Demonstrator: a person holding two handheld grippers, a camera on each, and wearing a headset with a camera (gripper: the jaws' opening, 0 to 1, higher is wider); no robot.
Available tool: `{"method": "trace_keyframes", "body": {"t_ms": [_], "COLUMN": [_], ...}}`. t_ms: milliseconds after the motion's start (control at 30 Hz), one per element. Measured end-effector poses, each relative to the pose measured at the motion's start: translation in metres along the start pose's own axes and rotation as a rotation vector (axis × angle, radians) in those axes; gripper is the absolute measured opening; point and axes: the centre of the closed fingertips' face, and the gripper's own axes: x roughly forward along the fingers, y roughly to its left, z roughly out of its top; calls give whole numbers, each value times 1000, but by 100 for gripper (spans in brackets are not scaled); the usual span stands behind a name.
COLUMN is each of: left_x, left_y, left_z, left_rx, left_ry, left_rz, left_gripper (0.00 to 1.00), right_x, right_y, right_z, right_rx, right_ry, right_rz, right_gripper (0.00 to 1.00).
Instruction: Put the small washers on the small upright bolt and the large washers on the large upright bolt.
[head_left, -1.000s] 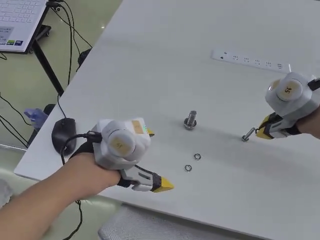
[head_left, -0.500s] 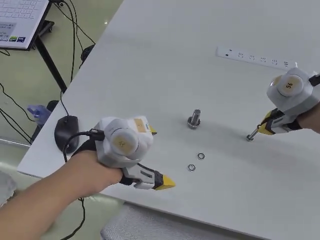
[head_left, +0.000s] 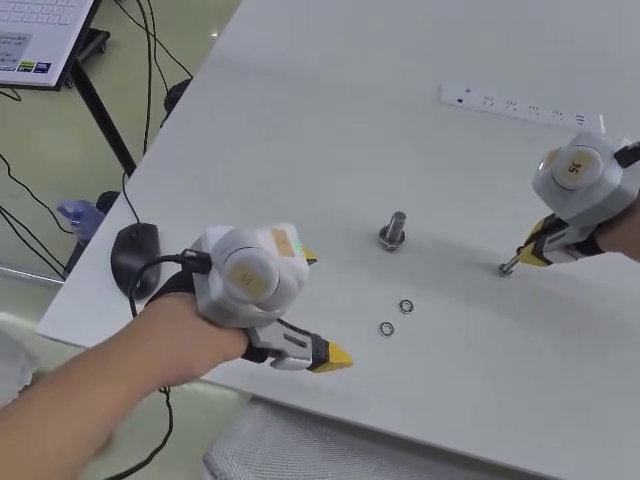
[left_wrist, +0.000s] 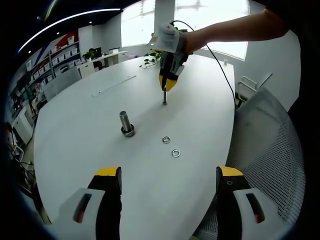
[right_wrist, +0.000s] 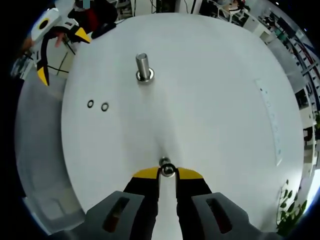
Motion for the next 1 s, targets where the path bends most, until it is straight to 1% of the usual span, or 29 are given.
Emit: {"method": "trace_keyframes", "body": {"t_ms": [100,167,533,767,1000], "left_x": [1,2,4,3,4], "left_y": [0,-1,1,1,0], "left_z": [-1,1,-1,-4,-5], "left_rx": [-2,-4,-1,-6,-7], "left_ry": [0,-11,1,9,13], "left_rz": [-2,-8,-11,-12,-18], "left_gripper": [77,77,76,75,75], "right_x": [2,5,19,28,36], "right_y": [0,0,3,1,4], "right_z": [-1,-2,-5,-4,-7], "right_rx": [-3,-5,-24,-21,-11], "right_ry": [6,12,33,35,42], "right_rz": [3,5,13,19,31], "right_gripper": [12,12,13,13,13]}}
